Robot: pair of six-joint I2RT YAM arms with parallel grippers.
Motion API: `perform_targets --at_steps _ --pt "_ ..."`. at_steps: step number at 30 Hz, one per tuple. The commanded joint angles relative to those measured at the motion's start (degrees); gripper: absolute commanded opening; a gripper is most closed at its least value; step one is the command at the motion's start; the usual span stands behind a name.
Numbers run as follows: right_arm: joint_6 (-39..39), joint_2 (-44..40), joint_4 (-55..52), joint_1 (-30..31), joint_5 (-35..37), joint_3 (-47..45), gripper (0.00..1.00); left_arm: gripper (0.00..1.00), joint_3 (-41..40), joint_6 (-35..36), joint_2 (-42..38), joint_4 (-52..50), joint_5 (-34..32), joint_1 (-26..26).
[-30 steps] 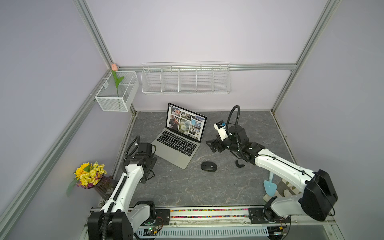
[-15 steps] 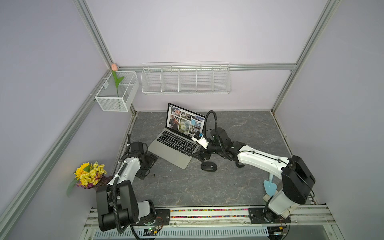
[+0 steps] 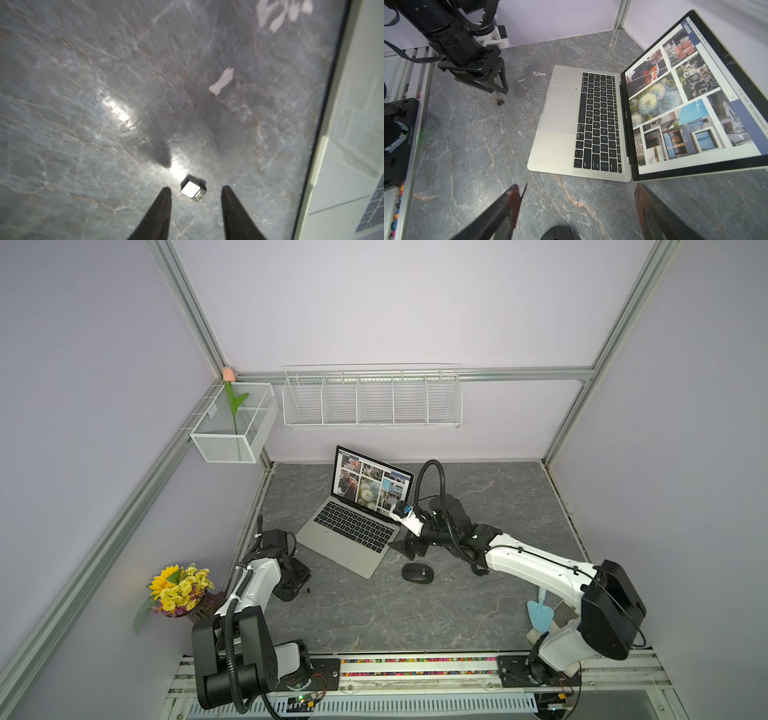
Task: Insert the wireless mouse receiver into the laptop
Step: Move the USB plug to the center of the board.
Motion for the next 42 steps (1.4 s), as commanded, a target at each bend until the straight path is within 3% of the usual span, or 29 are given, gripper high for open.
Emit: perform_targets --at_steps 1,4,6,12,16,22,28,32,36,39,42 --pt "-2.1 -1.4 0.9 -0.1 1.0 -1.6 0.89 0.4 -0.3 0.8 1.8 -1.9 -1.4 0.2" --pt "-2.3 -1.3 0.9 -0.1 1.3 -1.7 0.88 0.48 -0.9 1.3 3.1 -0.8 -0.7 0.1" --pt "-2.3 -1.2 1.1 -0.1 1.2 -1.8 0.88 0.48 -1.6 2.0 4.3 1.0 0.7 0.1" --pt "-2.4 -1.5 1.1 -0.1 1.7 -1.6 0.88 0.26 -2.8 2.3 7.8 3.1 3.7 -1.8" --pt "-2.2 -1.8 1.1 -0.1 2.0 -1.7 0.89 0.23 -3.7 1.5 7.4 3.9 4.9 -2.6" --pt "-1.5 -2.0 1.0 -0.1 2.6 -2.2 0.88 0.22 -5.5 -2.6 6.9 6.5 8.9 -8.1" --pt "-0.8 -3.0 0.2 0.0 2.5 -3.9 0.88 0.2 -6.9 -10.5 4.9 9.7 11.1 -16.7" --pt "-2.0 -2.6 -0.2 0.1 -1.4 -5.8 0.88 0.2 -6.4 -13.6 4.6 11.8 11.7 -22.0" --pt "-9.5 0.8 -0.1 2.5 -8.3 -5.9 0.91 0.21 -3.4 -11.4 4.9 9.3 8.9 -22.0" --pt "-19.1 6.3 -6.4 6.0 -9.0 -1.0 0.94 0.26 -2.3 -11.3 1.3 8.1 7.4 -22.0" --pt "-26.4 13.4 -11.7 9.6 -9.0 4.8 0.99 0.4 -1.0 -11.7 -4.0 4.9 3.2 -21.1"
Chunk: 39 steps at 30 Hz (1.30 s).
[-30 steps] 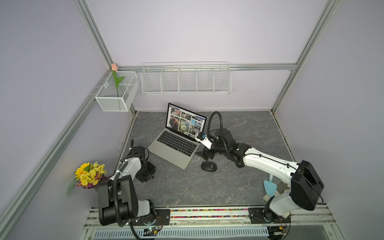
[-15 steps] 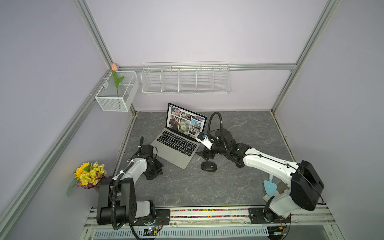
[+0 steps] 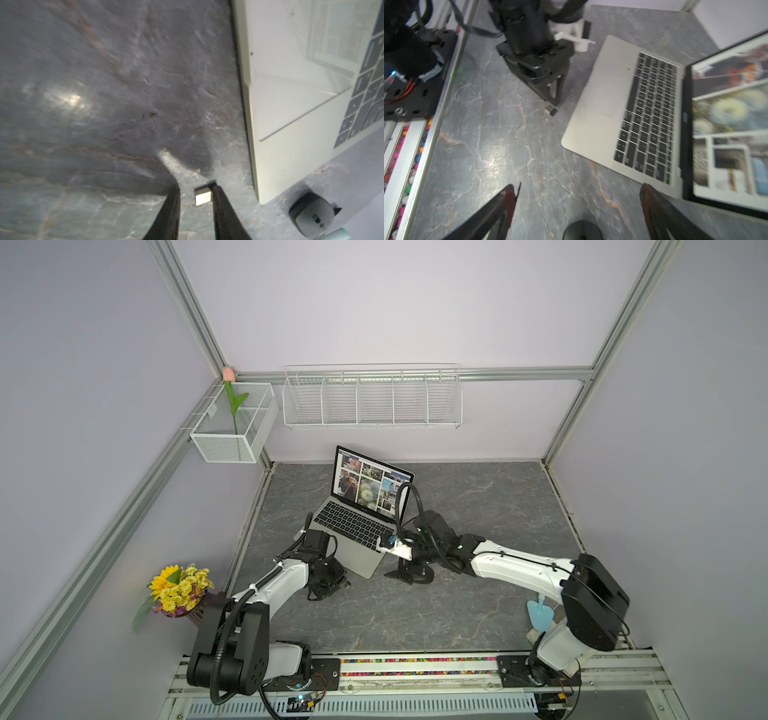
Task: Insert the wireless mouse receiver into the laptop
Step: Move the USB plug to the center of the board, then pick up the USB plug at the center of the board.
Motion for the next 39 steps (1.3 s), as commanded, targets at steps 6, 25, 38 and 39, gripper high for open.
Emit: perform_targets --at_steps 6,25,38,39 --pt "-17.2 17.0 -13.4 7.2 -2.3 16.6 0.86 0.64 -0.6 1.2 -14.5 -0.9 -10.3 12.3" --pt "-18.2 41.9 -27.9 8.2 -4.8 45.7 0.57 1.0 -4.6 0.7 -26.5 7.0 -27.3 16.9" --pt "-18.4 39.5 -30.9 8.2 0.7 40.4 0.37 1.0 -2.6 2.4 -22.7 10.8 -26.5 16.9" --pt "-18.2 39.3 -30.1 8.0 1.3 39.7 0.36 1.0 -2.3 2.3 -21.9 11.0 -26.0 16.9"
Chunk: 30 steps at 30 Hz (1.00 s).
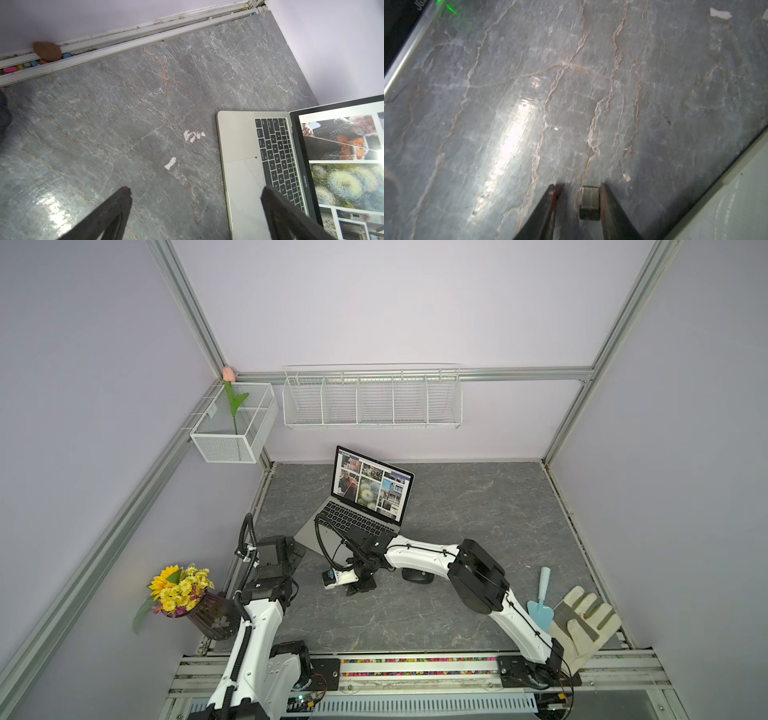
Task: Insert the wireless mouse receiver into the laptop
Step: Pick up the USB plug at the center of the board.
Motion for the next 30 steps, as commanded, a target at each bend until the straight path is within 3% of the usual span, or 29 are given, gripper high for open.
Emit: perform_targets --at_steps 1,18,25,30 --pt "-0.7 -0.4 -3.0 0.1 5.2 -4.0 0.36 1.0 2.2 0.1 2.1 2.0 0.5 0.4" --pt "3.4 -1.0 1.3 0.7 7.4 -6.7 0.27 1.0 3.4 -0.4 5.6 6.7 -0.6 0.4" --pt "4.4 -1.3 0.8 1.0 8.6 -7.4 0.21 1.0 7.7 -1.0 11.5 10.5 -4.6 0.4" --pt "3.9 -3.6 0.0 0.8 10.1 -9.2 0.15 0.99 14.6 -0.7 20.9 12.9 -7.9 0.4"
